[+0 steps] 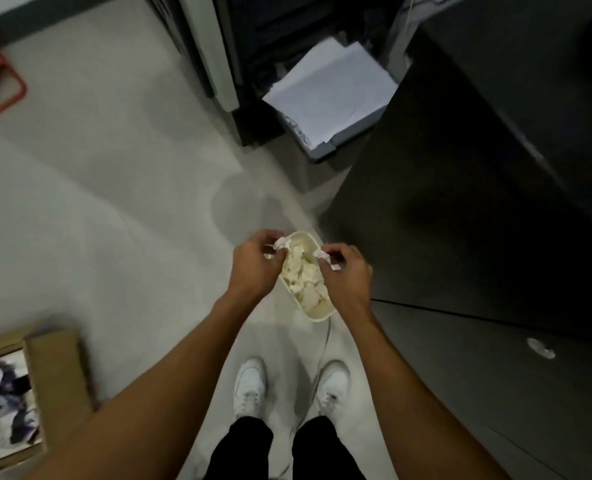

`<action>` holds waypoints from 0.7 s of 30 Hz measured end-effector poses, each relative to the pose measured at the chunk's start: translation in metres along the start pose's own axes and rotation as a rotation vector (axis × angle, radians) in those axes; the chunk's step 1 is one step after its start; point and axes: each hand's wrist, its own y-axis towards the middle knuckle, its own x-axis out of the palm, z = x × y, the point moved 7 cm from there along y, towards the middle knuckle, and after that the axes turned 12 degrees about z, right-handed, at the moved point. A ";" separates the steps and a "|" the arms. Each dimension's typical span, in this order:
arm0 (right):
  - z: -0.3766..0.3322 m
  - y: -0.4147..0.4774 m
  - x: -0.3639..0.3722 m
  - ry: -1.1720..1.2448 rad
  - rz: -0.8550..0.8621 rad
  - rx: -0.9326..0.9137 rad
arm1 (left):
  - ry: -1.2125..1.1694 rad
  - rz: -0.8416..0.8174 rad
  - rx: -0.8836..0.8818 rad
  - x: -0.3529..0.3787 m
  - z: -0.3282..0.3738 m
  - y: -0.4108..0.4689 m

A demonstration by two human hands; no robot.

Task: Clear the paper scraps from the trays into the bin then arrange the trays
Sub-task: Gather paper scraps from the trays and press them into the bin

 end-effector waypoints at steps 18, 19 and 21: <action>0.150 0.032 0.082 -0.564 -0.103 -0.040 | 0.030 0.024 -0.095 0.073 -0.123 0.033; 0.156 0.031 0.080 -0.592 -0.105 -0.059 | 0.040 0.017 -0.089 0.077 -0.125 0.033; 0.168 0.027 0.082 -0.667 -0.174 -0.069 | 0.059 -0.003 -0.067 0.086 -0.128 0.034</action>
